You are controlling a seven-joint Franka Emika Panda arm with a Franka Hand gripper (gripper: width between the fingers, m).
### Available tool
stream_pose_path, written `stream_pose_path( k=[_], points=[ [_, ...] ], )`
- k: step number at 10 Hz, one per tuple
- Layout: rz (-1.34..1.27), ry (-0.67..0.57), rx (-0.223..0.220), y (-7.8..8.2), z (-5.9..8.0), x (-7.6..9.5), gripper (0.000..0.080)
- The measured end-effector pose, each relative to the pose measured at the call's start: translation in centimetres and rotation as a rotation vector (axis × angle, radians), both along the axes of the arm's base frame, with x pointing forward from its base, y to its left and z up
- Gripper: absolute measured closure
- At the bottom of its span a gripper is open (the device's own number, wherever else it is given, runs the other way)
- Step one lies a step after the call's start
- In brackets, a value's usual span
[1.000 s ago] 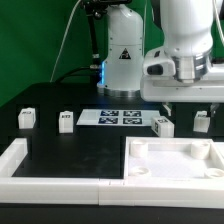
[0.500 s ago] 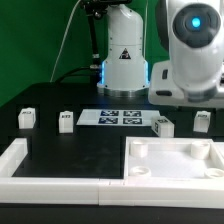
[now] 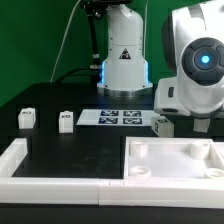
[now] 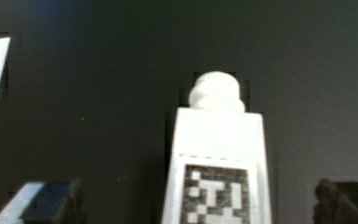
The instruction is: Assemble one leg
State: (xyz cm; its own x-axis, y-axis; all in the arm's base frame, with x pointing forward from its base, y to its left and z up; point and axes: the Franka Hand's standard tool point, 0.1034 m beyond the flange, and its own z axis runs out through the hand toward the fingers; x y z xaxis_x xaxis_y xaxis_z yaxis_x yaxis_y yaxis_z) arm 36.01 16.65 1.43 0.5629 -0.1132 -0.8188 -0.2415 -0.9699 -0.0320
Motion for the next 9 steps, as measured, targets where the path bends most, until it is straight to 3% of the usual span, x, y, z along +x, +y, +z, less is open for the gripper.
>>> stream_pose_path(
  k=[4, 6, 7, 8, 9],
  points=[
    [0.006, 0.007, -0.003, 0.17, -0.58, -0.39, 0.0151],
    [0.006, 0.007, -0.003, 0.18, -0.58, -0.38, 0.0437],
    [0.006, 0.007, -0.003, 0.18, -0.58, -0.38, 0.0437],
    [0.006, 0.007, -0.003, 0.18, -0.58, -0.39, 0.0511],
    [0.006, 0.007, -0.003, 0.18, -0.58, -0.39, 0.0511]
  ],
)
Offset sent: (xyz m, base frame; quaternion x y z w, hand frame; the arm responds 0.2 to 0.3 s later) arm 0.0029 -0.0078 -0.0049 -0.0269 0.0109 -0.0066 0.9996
